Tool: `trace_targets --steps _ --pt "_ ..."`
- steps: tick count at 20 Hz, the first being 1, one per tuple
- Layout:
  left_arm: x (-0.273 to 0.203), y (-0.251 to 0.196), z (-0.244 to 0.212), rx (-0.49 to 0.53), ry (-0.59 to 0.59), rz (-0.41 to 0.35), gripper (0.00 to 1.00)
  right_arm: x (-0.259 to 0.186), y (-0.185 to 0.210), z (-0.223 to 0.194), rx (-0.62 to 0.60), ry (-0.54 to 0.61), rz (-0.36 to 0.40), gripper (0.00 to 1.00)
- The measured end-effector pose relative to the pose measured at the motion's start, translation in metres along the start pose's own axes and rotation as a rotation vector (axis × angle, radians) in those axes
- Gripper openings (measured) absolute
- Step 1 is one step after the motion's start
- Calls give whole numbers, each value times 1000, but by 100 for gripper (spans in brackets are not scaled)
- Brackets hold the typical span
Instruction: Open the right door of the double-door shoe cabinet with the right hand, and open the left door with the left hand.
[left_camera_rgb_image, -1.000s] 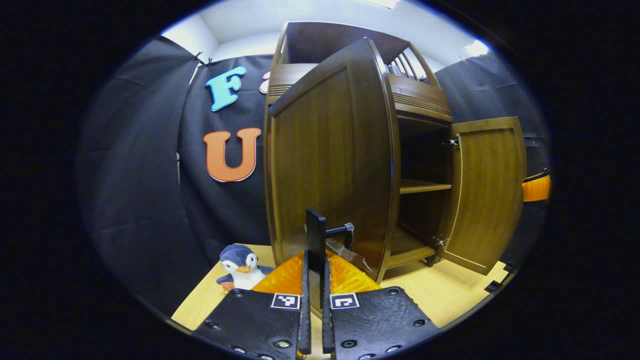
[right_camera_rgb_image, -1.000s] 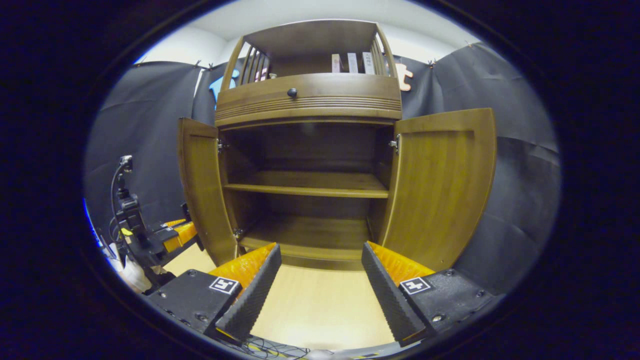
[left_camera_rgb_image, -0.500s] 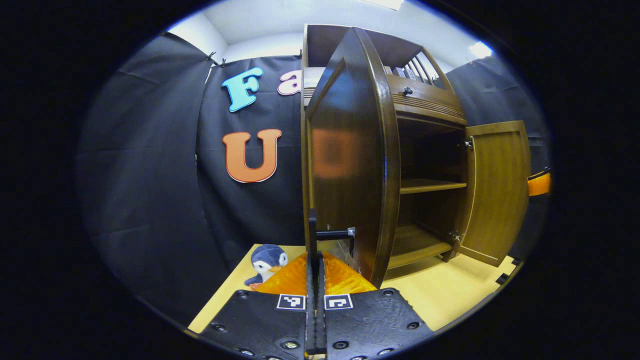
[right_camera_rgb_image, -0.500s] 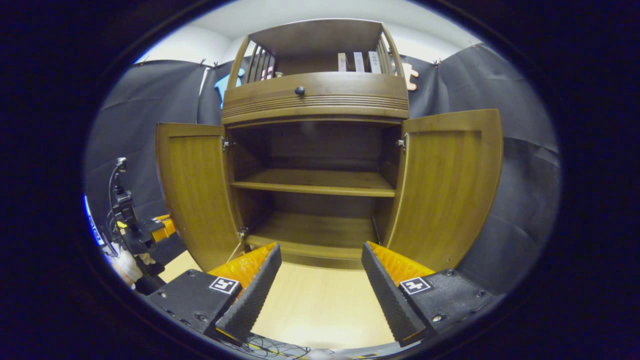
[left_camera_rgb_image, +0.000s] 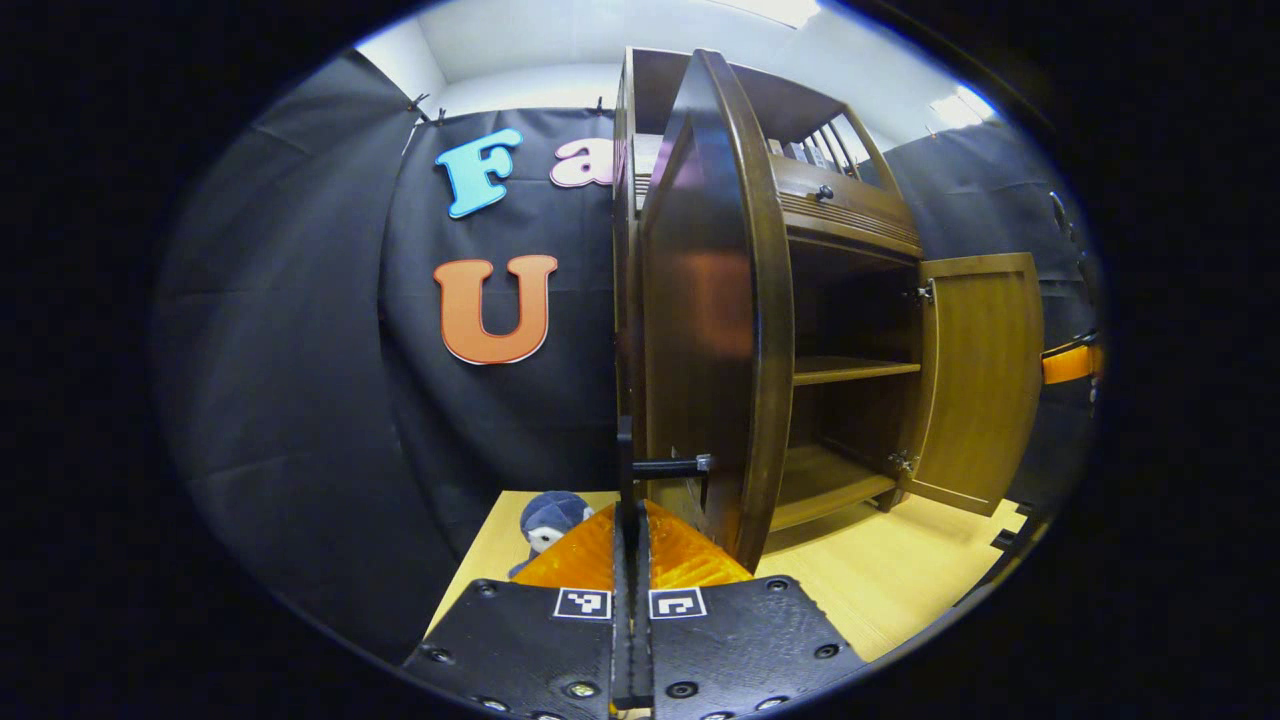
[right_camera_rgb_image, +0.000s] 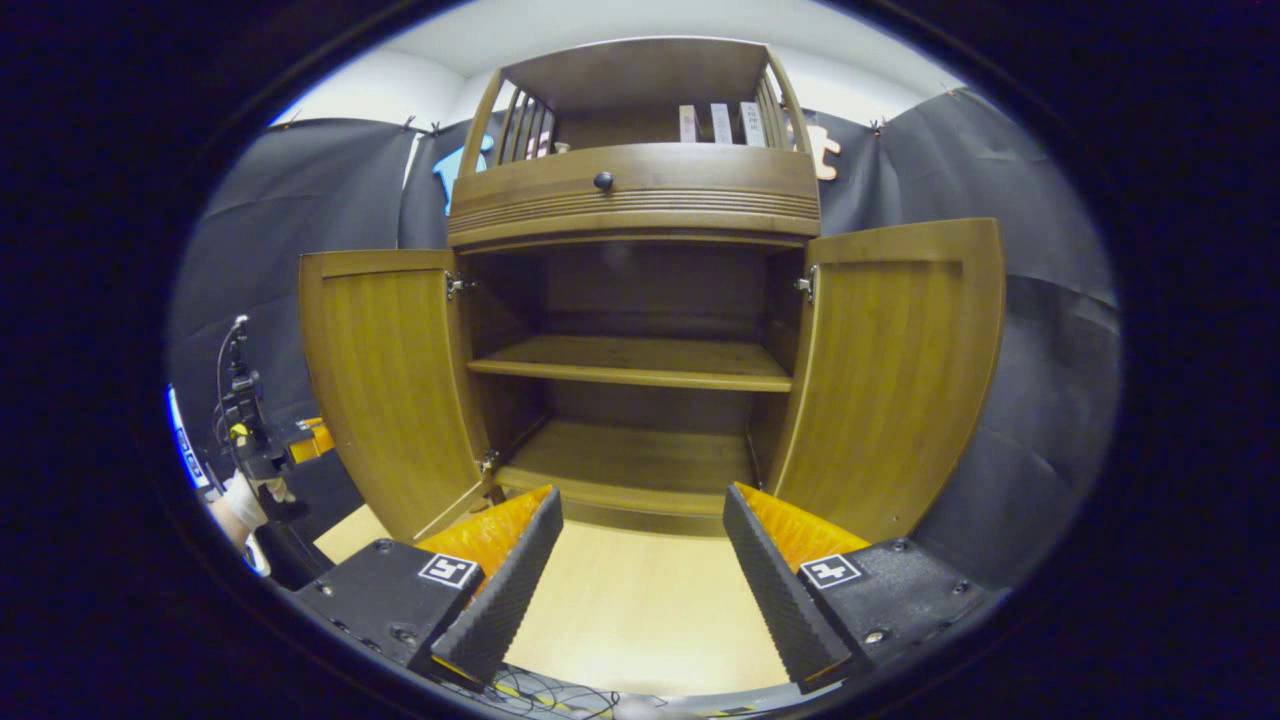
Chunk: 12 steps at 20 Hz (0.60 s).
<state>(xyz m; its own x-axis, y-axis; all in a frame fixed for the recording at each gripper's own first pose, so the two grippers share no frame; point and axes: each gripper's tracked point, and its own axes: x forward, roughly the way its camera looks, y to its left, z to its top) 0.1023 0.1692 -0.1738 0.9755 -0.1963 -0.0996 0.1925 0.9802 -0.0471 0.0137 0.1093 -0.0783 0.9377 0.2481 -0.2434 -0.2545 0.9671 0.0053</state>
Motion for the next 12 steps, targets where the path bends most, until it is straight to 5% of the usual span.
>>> trace_targets --steps 7,10,12 --pt "-4 6 -6 -32 17 -154 1 -7 2 -1 -14 4 14 100" --pt "-13 15 -16 9 79 -149 7 -11 2 1 -16 -3 19 100" --pt "-24 30 -24 14 109 -99 53 -13 3 2 -12 -11 22 100"
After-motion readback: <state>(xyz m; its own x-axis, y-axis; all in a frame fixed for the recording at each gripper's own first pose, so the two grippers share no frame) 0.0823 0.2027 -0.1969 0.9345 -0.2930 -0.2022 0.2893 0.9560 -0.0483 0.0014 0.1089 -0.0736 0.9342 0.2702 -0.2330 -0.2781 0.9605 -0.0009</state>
